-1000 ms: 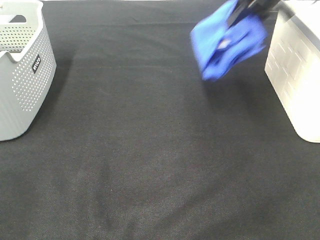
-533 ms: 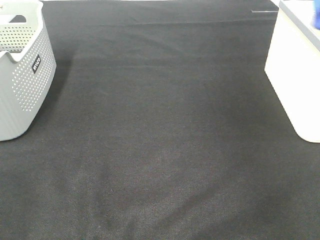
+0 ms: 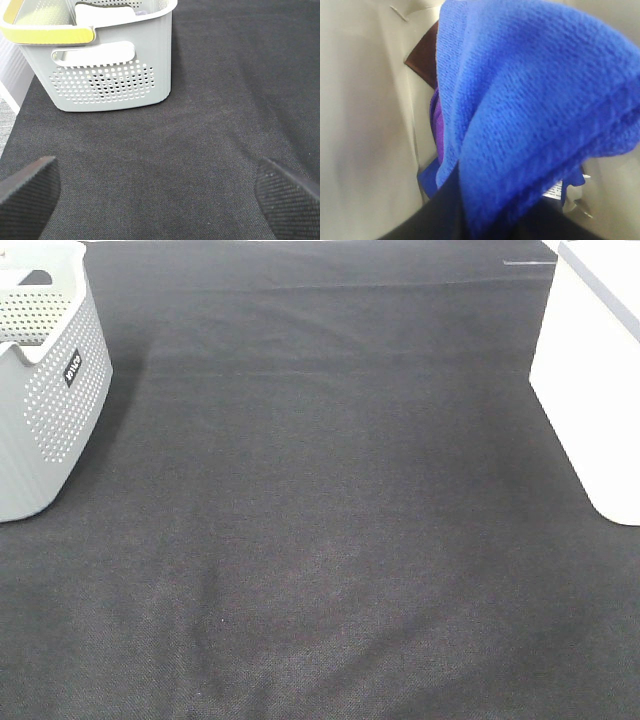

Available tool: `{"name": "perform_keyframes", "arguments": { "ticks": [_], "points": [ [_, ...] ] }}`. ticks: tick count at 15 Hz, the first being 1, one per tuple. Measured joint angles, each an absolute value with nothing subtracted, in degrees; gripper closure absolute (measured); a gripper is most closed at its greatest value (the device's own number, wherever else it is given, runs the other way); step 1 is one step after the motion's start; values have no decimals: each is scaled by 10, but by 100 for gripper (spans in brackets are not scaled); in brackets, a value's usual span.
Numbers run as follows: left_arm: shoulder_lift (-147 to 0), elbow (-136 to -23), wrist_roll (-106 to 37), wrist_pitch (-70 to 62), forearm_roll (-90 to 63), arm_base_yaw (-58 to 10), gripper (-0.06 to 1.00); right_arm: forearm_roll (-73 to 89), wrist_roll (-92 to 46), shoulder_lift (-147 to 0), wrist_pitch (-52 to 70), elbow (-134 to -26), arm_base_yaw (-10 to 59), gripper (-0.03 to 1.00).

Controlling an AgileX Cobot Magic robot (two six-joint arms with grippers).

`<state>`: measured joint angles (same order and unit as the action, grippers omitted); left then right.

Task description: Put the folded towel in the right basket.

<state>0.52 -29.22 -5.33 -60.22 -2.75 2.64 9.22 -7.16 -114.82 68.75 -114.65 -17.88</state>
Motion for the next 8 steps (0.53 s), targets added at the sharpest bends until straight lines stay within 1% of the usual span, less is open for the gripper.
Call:
{"name": "perform_keyframes", "arguments": {
  "ticks": [1,3,4,5,7,8],
  "points": [
    [5,-292,-53,-602,-28,26,-5,92,-64,-1150,685,-1146,-179,63],
    [5,-292,-53,-602,-28,26,-5,92,-61,-1149,680,-1146,-179,11],
    [5,-292,-53,-602,-28,26,-5,92,-61,-1149,680,-1146,-179,5],
    [5,-292,-53,-602,-28,26,-5,92,-60,-1149,682,-1146,-179,2],
    [5,-292,-53,-602,-28,26,-5,105,-54,-1142,694,-1146,-175,0],
    [5,-292,-53,-602,-28,26,-5,105,-47,-1125,695,-1146,-156,0]
  ]
}}
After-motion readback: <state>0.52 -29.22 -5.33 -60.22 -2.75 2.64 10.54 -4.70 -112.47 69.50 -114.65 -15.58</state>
